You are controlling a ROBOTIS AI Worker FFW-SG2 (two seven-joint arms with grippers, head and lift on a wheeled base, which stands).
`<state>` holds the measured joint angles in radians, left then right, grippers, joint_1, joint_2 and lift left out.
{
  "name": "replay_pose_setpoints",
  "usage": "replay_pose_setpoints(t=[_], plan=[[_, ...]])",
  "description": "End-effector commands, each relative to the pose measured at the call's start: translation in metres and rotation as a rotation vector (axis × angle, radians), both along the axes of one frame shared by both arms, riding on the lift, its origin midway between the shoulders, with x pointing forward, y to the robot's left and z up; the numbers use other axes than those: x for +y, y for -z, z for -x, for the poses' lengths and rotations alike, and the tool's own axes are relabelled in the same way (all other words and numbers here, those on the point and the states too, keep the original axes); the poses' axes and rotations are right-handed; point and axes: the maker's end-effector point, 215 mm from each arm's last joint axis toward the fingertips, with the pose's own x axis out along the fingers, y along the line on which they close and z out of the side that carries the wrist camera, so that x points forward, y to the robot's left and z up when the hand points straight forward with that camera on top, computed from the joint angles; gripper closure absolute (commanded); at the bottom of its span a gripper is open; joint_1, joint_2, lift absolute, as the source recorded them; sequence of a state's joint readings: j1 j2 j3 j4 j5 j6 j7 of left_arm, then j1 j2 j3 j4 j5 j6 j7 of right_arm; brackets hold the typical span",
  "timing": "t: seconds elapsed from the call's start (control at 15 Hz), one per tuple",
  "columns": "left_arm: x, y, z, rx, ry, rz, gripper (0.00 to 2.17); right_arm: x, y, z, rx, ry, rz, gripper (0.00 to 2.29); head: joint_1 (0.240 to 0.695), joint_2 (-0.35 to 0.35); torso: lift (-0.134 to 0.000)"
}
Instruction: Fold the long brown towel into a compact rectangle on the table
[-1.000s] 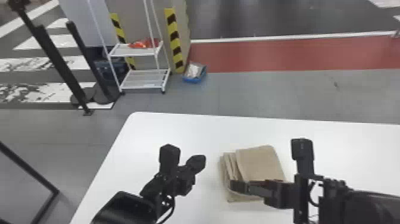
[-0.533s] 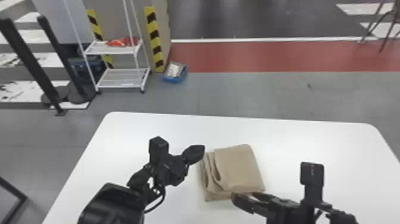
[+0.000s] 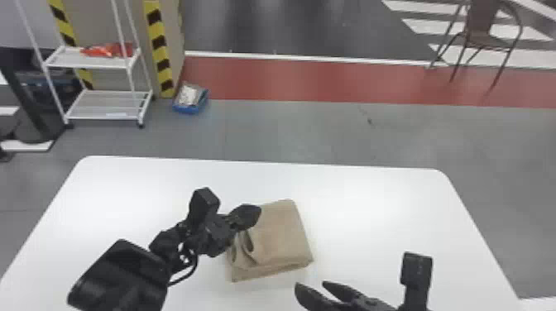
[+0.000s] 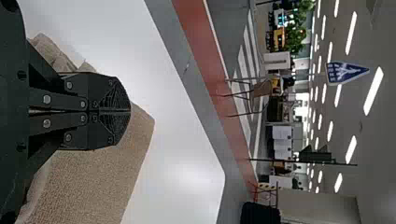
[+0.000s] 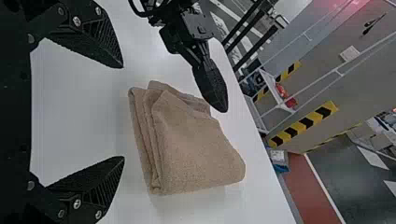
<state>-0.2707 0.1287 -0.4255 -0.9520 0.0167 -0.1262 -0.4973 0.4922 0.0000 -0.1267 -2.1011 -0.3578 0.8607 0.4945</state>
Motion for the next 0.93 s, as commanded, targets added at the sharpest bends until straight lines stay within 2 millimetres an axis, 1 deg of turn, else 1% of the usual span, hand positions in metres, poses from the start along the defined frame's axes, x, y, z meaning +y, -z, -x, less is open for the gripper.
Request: replay_pose_setpoints(t=[0.0,0.13,0.33,0.4,0.53,0.6,0.73,0.87], plan=[[-0.005,0.018,0.007,-0.006,0.031,-0.089,1.79,-0.004,0.002,0.004,0.002,0.011,0.003,0.22,0.695,-0.123,0.0],[-0.007,0.029,0.013,-0.008,0.041,-0.136,1.79,-0.009,0.002,-0.008,-0.027,0.03,0.032,0.22,0.695,-0.139,0.0],[-0.003,0.045,0.015,-0.021,0.027,-0.215,1.79,-0.016,0.007,-0.033,-0.046,0.04,0.068,0.22,0.695,-0.147,0.0],[-0.001,0.059,0.02,-0.006,0.023,-0.263,1.79,-0.013,0.015,-0.039,-0.04,0.031,0.093,0.24,0.695,-0.147,0.0],[0.004,0.072,0.03,0.01,0.022,-0.299,1.79,-0.012,0.037,-0.045,-0.012,0.021,0.147,0.28,0.695,-0.145,0.0],[0.012,0.082,0.036,0.033,0.006,-0.321,1.79,-0.011,0.043,-0.049,-0.005,0.019,0.155,0.28,0.695,-0.142,0.0],[0.028,0.093,0.043,0.076,-0.028,-0.355,1.79,-0.011,0.051,-0.054,0.006,0.016,0.164,0.28,0.695,-0.133,0.0],[0.041,0.093,0.047,0.104,-0.066,-0.373,1.79,-0.01,0.054,-0.061,0.009,0.014,0.171,0.28,0.695,-0.121,0.0]])
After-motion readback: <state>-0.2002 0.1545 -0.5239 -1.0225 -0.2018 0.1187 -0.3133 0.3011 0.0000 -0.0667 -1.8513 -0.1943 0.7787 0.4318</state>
